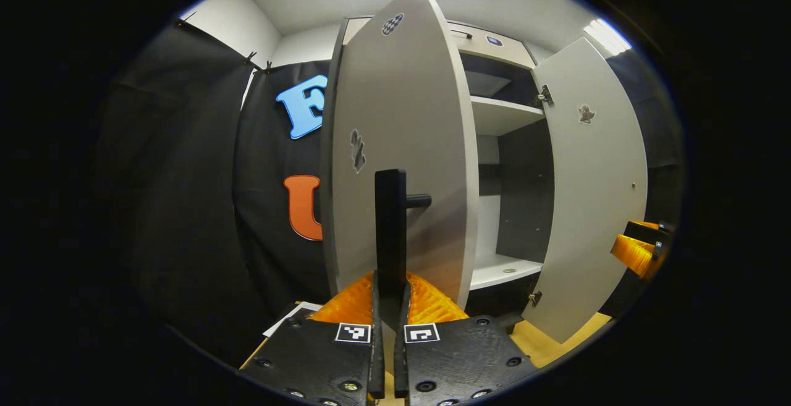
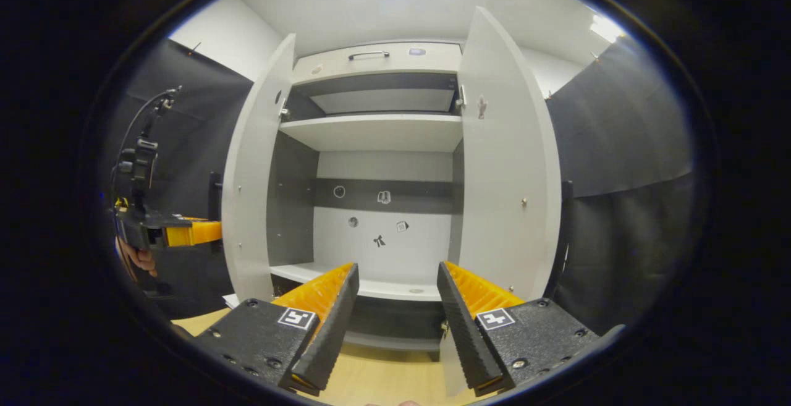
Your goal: Open the right door of the double-door shoe cabinet with the right hand, and open the left door with the left hand.
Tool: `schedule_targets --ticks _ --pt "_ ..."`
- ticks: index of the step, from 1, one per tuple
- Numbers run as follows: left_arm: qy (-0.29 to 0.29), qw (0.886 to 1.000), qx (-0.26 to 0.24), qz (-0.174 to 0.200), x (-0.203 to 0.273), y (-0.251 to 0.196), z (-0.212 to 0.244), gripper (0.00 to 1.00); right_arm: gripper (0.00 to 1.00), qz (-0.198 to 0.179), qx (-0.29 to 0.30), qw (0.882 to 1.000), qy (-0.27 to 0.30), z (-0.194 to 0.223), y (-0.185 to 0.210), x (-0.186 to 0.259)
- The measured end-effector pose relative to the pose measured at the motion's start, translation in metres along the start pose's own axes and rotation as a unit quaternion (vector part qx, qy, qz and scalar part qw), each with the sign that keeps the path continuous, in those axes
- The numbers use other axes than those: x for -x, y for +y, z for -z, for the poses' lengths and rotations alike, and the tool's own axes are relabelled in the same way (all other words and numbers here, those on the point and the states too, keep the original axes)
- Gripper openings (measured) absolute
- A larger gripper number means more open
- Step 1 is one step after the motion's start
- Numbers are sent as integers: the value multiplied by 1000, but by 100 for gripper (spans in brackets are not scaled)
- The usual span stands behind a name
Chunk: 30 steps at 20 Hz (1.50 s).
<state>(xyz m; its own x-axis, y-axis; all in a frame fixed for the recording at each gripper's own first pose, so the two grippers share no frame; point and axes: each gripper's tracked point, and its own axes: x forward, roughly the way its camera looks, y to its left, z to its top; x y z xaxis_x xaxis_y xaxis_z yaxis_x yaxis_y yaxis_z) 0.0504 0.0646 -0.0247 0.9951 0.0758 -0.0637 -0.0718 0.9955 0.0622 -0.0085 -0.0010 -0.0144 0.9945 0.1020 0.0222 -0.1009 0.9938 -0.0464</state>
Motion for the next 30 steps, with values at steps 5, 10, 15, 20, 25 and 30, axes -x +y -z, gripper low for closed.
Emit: schedule_targets --ticks 5,10,15,20,25,30 --pt "4 1000 1 -17 12 31 6 5 80 0 -2 1000 1 1 7 -4" --pt "-1 998 -13 -64 19 87 10 4 80 2 -3 1000 8 5 10 -11" --pt "-5 1000 19 -23 18 82 13 0 80 8 -1 1000 10 7 8 -11" --pt "3 998 -40 -38 38 98 19 1 80 15 0 1000 10 4 4 -11" --pt "-5 998 -37 -44 66 81 7 1 80 20 -6 1000 14 3 4 -16" --pt "-56 998 25 28 41 -6 -33 1 81 22 -15 1000 17 -3 2 -15"
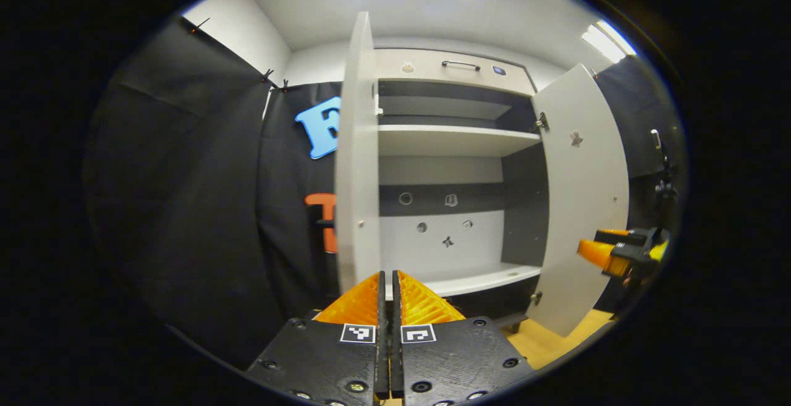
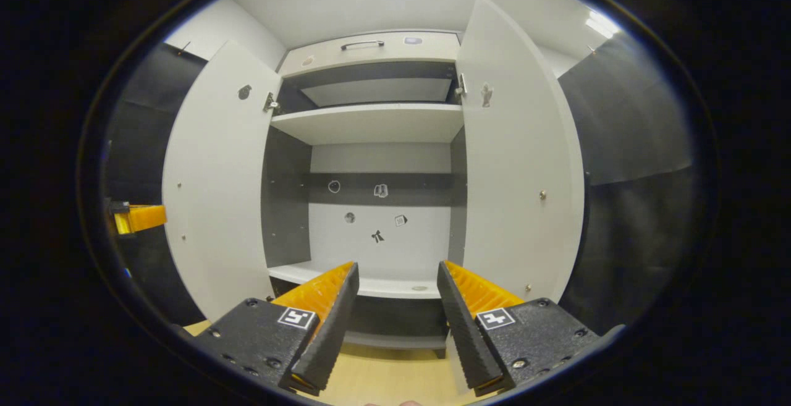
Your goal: Open the right door of the double-door shoe cabinet with the right hand, and open the left door with the left hand.
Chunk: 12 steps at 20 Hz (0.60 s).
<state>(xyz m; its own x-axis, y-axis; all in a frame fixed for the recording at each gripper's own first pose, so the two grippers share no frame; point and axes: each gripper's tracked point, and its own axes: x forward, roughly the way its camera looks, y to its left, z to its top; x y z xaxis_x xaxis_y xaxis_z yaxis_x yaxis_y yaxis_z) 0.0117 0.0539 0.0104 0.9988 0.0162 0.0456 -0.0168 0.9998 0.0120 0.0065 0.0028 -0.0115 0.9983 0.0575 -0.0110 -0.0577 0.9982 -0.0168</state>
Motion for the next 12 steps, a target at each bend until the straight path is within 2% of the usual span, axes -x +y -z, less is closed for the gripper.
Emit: schedule_targets --ticks 3,4,5,6,10,12 --pt "-5 1000 2 19 -25 -35 -2 0 80 15 4 1000 -13 -12 -6 7" --pt "0 1000 -9 21 -34 -44 5 5 80 20 7 1000 -14 -14 -9 8" --pt "2 1000 -22 20 -38 -52 12 21 80 26 10 1000 -15 -14 -13 10" --pt "1 999 -29 18 -40 -56 17 28 80 29 11 999 -14 -14 -16 12" --pt "24 999 -27 21 -53 -73 37 73 80 41 17 999 -1 -6 -26 10" --pt "26 999 -22 14 -56 -72 40 82 81 44 16 999 2 -2 -28 6"
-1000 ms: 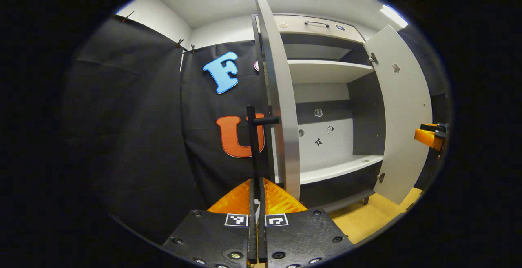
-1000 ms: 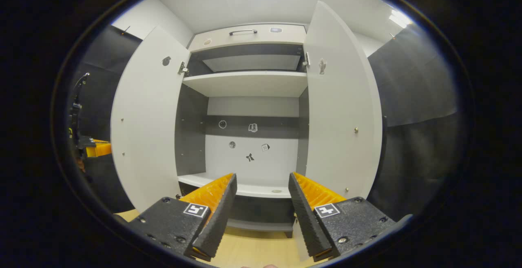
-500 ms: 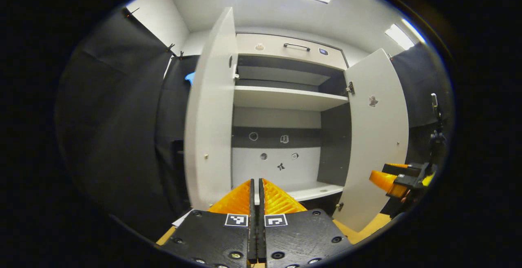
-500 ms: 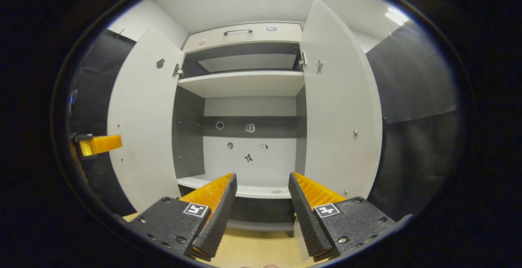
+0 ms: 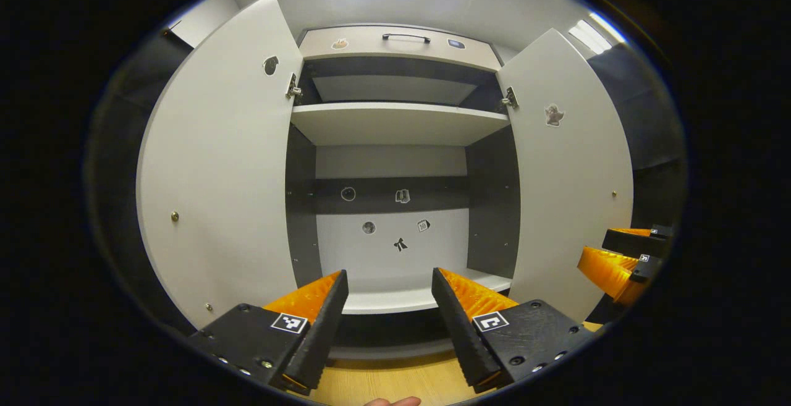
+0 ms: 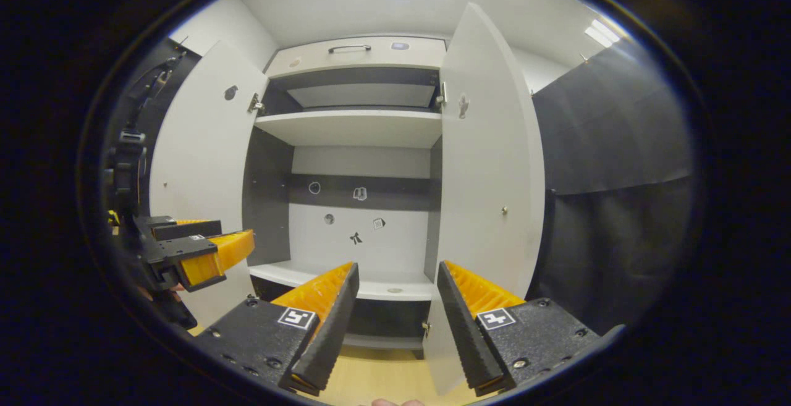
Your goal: Open the right door of the double-door shoe cabinet with the right hand, and open the left door with the left hand.
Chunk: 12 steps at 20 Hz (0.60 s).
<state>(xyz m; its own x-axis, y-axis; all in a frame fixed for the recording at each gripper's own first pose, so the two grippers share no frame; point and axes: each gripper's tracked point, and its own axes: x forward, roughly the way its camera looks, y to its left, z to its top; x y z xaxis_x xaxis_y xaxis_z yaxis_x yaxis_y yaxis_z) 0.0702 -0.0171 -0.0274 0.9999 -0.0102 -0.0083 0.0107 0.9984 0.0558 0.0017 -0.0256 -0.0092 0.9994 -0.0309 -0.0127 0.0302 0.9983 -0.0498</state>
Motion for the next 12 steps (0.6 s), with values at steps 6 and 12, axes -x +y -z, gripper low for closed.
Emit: schedule_targets --ticks 6,12 --pt "-17 1000 -3 -23 9 11 -12 87 81 -7 -3 1000 -9 -3 7 -9" --pt "-28 999 -13 -31 14 15 -19 86 81 -17 -16 1000 -16 -7 13 -14"
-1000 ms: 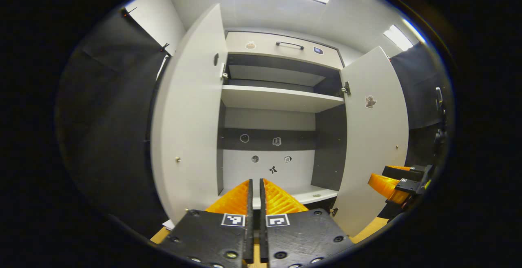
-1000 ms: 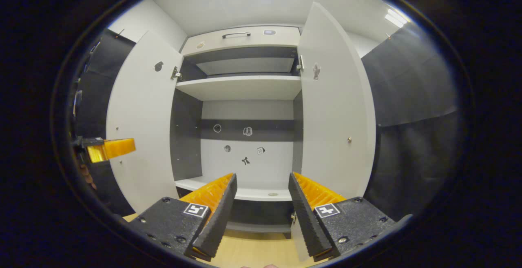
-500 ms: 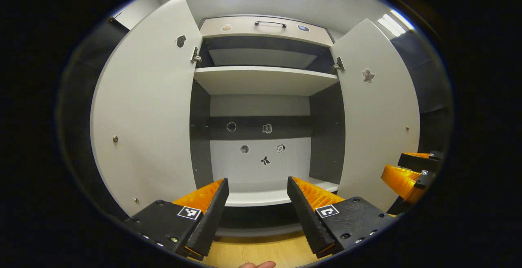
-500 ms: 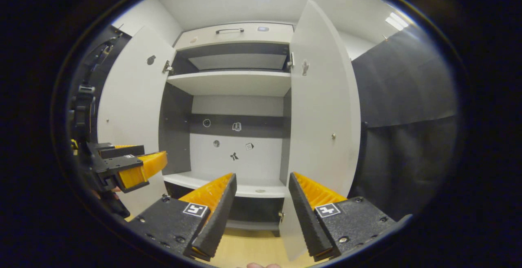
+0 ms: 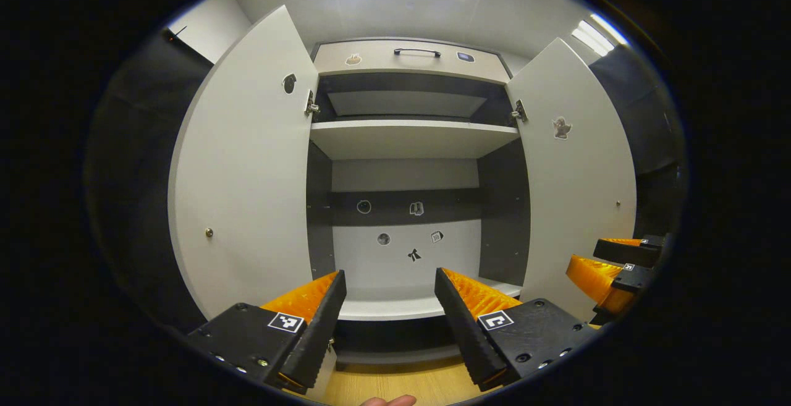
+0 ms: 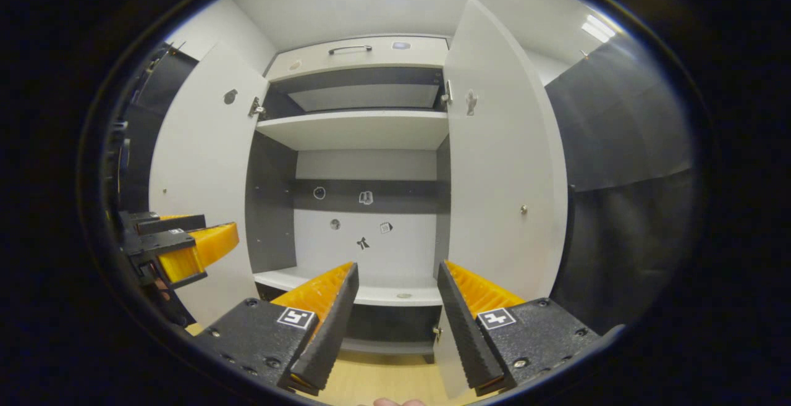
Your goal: Open the right door of the double-door shoe cabinet with the right hand, and open the left door with the left hand.
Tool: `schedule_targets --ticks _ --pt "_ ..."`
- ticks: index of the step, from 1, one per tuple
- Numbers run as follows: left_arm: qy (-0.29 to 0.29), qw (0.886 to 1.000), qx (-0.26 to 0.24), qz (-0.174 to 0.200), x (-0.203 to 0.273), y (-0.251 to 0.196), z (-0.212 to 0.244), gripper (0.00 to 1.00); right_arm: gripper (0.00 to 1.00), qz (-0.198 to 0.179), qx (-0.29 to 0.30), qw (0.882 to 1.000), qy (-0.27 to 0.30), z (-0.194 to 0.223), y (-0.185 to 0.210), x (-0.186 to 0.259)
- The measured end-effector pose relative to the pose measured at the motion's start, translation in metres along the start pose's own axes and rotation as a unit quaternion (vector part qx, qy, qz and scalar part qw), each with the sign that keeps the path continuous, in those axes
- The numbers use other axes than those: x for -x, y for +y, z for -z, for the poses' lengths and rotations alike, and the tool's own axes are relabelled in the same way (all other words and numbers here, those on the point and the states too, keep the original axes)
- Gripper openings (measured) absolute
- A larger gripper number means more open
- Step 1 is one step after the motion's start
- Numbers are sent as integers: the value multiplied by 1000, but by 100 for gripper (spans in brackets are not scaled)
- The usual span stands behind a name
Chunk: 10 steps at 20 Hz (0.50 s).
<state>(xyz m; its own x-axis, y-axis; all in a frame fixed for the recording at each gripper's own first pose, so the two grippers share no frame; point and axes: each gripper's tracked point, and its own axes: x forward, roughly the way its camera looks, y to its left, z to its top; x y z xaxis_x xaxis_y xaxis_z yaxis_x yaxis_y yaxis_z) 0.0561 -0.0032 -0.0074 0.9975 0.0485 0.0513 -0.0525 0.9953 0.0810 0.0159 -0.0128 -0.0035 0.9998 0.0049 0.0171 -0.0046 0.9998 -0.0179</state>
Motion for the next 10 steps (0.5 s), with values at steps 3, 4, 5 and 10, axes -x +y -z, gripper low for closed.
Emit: schedule_targets --ticks 3,4,5,10 --pt "3 1000 4 -1 1 1 2 87 81 1 -2 1000 -7 -3 0 0" --pt "5 1000 5 -3 1 2 3 87 81 0 -3 1000 -7 -3 0 0" --pt "6 1000 5 -6 2 2 3 87 81 -1 -4 1000 -7 -3 0 0" --pt "10 1000 2 -8 3 2 6 87 81 -2 -7 1000 -7 -3 -1 2"
